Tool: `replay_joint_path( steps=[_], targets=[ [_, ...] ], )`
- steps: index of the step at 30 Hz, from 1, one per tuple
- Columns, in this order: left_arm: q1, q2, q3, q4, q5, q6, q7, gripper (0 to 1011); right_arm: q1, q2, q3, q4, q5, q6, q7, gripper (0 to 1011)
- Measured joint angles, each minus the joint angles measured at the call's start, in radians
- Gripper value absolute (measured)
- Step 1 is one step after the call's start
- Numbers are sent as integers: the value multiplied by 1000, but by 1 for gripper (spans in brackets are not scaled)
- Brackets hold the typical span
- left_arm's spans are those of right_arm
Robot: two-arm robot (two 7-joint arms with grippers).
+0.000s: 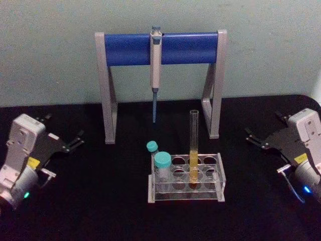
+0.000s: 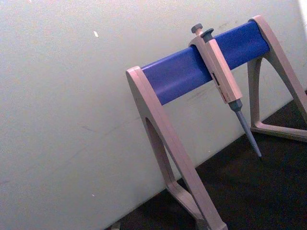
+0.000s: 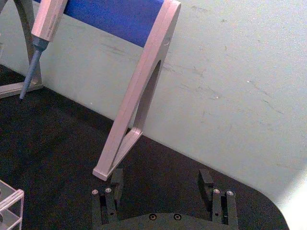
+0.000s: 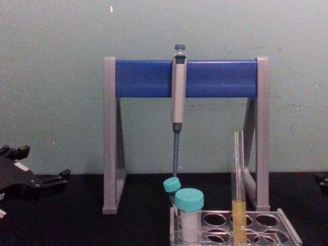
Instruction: Pick up the test tube from the test tube rack, shake it, then place it back into the test tube rack.
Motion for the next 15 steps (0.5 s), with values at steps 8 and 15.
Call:
replay_joint_path(
  steps=[8,15],
  targets=[
    [0,0,0,0,0,0,0,1009,0,0,0,0,0,0,0,1000],
    [0,0,0,0,0,0,0,1010,0,0,0,0,0,0,0,1000]
  ],
)
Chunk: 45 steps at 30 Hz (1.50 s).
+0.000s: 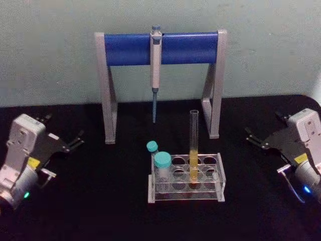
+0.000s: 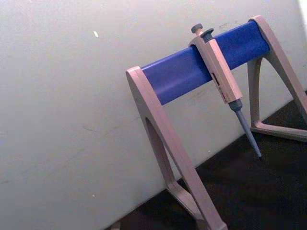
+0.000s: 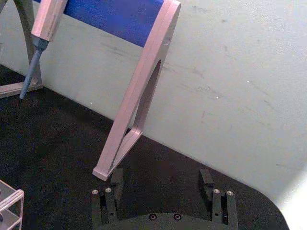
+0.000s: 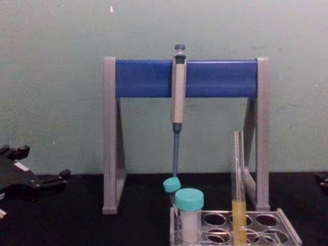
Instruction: Pick up the test tube from the test tube rack, shake it, then place it back into the test tube rack.
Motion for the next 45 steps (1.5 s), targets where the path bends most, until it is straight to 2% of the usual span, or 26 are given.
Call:
replay_joint_path(
  steps=[38,45],
  targets=[
    [0,0,0,0,0,0,0,1010,0,0,0,0,0,0,0,1000],
    [0,0,0,0,0,0,0,1010,-5,-10,16,-1,-8,2,19,1000]
  ],
)
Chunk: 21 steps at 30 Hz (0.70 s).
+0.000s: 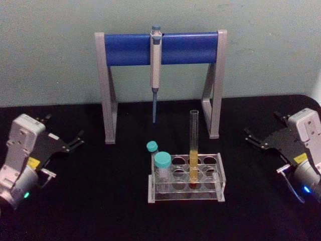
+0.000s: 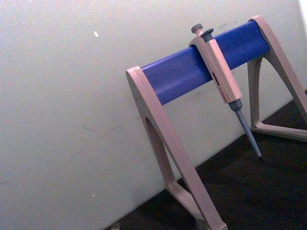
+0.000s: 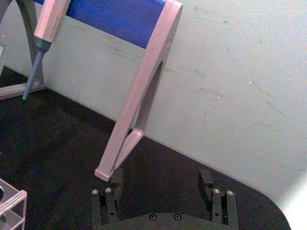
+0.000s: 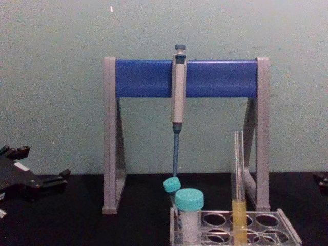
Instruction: Pick up the test tube from the test tube rack, shake it, then place it back into the test tube rack.
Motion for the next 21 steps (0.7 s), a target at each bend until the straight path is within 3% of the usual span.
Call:
replay_joint_path(
  steps=[9,21],
  targets=[
    [0,0,0,0,0,0,0,1010,-28,-2,23,-37,8,25,33,1000],
    [0,0,0,0,0,0,0,1010,-108,6,66,-155,84,82,109,1000]
  ],
)
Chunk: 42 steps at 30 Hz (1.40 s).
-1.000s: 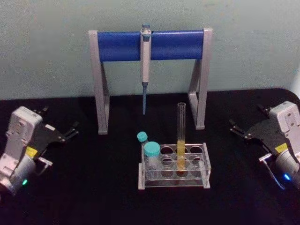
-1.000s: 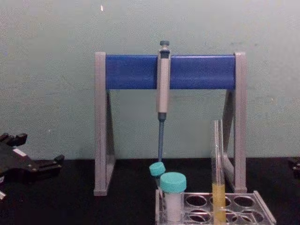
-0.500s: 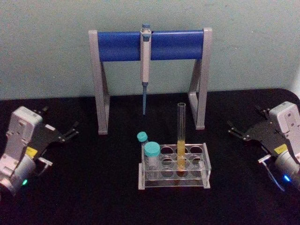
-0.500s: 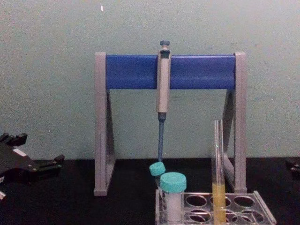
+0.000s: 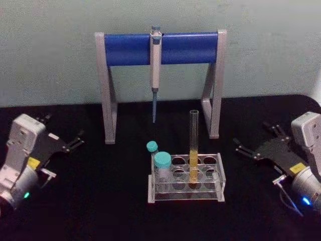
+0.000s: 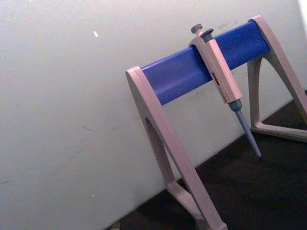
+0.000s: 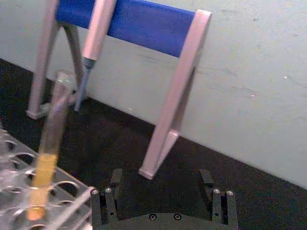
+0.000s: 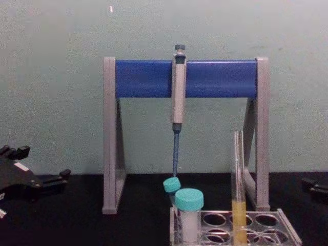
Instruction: Pick up the test tube from the test tube rack, shake it, then place it back into the test tube rack.
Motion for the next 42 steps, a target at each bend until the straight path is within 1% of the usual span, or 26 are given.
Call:
replay_joint_path(
  steps=[5,11,12,16,20,31,35,42],
  targets=[
    [0,0,0,0,0,0,0,1010,-29,-1,16,-44,38,26,42,1000],
    [0,0,0,0,0,0,0,1010,-50,-7,25,-81,73,53,93,1000],
    [0,0,0,0,0,0,0,1010,-50,-7,25,-81,73,53,93,1000],
    [0,0,0,0,0,0,0,1010,-57,-18,28,-96,92,69,128,1000],
    [0,0,0,0,0,0,0,1010,-55,-30,27,-99,99,81,155,1000],
    [0,0,0,0,0,0,0,1010,-19,-75,19,-80,114,128,220,1000],
    [0,0,0,0,0,0,0,1010,8,-101,16,-54,118,155,242,1000],
    [0,0,0,0,0,0,0,1010,52,-136,7,-7,118,179,265,1000]
  ],
)
